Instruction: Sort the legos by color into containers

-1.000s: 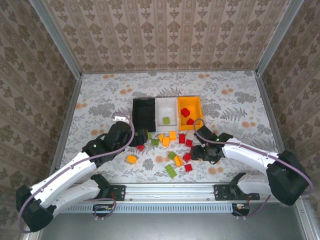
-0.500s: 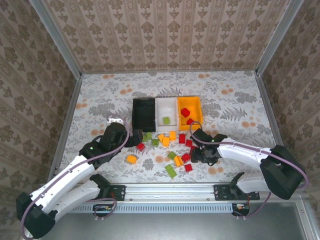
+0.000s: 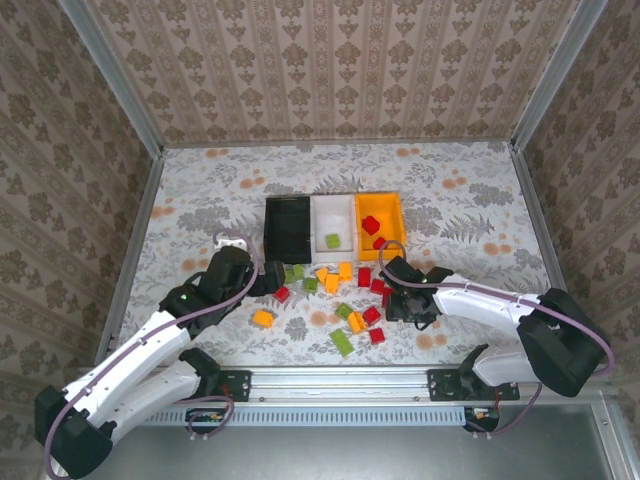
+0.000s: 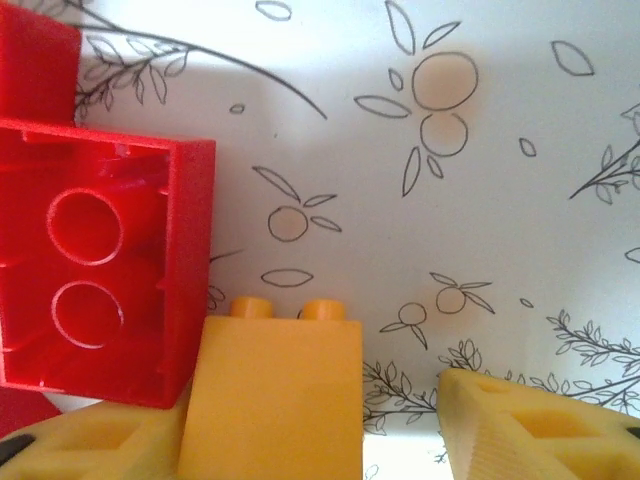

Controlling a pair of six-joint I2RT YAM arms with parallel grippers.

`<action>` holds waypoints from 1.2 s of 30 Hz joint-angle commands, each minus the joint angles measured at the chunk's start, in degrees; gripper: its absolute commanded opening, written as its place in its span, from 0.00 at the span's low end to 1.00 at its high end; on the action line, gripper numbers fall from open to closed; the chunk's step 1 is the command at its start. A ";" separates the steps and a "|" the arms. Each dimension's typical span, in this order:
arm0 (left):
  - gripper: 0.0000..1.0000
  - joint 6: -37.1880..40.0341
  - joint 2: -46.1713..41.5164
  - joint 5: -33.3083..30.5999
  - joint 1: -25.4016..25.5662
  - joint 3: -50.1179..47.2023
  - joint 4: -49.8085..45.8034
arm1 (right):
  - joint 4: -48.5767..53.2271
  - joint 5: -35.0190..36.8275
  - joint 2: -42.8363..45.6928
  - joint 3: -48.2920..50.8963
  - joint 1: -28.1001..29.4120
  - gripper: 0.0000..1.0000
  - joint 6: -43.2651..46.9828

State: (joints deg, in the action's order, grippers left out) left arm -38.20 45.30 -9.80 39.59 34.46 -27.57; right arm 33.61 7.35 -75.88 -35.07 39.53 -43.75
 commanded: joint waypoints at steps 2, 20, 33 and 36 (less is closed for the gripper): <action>1.00 -1.17 -0.39 0.89 -0.60 -0.71 0.31 | -2.60 1.77 -0.38 -0.90 -0.15 0.63 -0.37; 1.00 -0.31 -0.81 0.04 -1.75 0.42 -1.59 | 6.66 0.70 6.23 -10.45 -0.86 0.35 6.30; 1.00 -2.91 -3.15 0.72 -3.20 -1.06 -4.35 | -0.84 -6.59 -24.24 -49.73 2.62 0.37 13.83; 1.00 -3.20 -4.04 1.10 -3.43 -1.34 -5.44 | 1.29 -7.35 -33.11 -60.23 3.72 0.37 15.14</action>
State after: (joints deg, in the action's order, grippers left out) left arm -39.90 42.50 -9.15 36.64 34.13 -30.26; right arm 33.54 1.93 -104.16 -88.33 42.26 -31.24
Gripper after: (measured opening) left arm 0.997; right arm 0.368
